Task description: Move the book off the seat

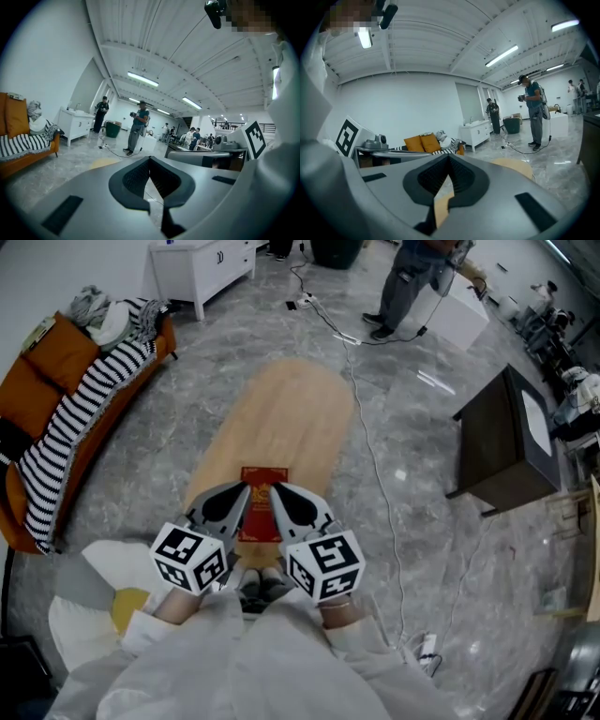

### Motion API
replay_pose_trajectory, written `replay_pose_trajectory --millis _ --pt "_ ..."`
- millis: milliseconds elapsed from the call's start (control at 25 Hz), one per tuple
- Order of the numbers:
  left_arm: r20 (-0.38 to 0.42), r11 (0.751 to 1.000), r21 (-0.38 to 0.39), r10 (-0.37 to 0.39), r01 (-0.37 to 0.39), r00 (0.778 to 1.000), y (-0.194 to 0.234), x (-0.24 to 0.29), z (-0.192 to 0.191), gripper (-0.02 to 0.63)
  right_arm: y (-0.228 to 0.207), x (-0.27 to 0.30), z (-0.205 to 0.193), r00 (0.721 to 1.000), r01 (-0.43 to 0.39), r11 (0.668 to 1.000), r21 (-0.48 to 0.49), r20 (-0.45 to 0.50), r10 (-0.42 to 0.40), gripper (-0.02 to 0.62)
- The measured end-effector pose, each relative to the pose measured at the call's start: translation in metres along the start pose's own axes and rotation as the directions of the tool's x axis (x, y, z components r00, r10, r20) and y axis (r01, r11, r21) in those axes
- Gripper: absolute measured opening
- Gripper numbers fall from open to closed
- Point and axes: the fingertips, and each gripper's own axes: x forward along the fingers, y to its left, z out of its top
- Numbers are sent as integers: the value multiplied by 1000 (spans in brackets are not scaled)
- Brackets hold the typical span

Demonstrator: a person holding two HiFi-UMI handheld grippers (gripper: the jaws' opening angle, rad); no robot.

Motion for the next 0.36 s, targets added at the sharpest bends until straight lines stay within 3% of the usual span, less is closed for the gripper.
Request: replay_pose_trajectory --millis 360 --pt "-6 1000 -2 -22 22 1000 -2 4 -2 6 -8 0 -5 1000 14 1000 7 -9 -14 11"
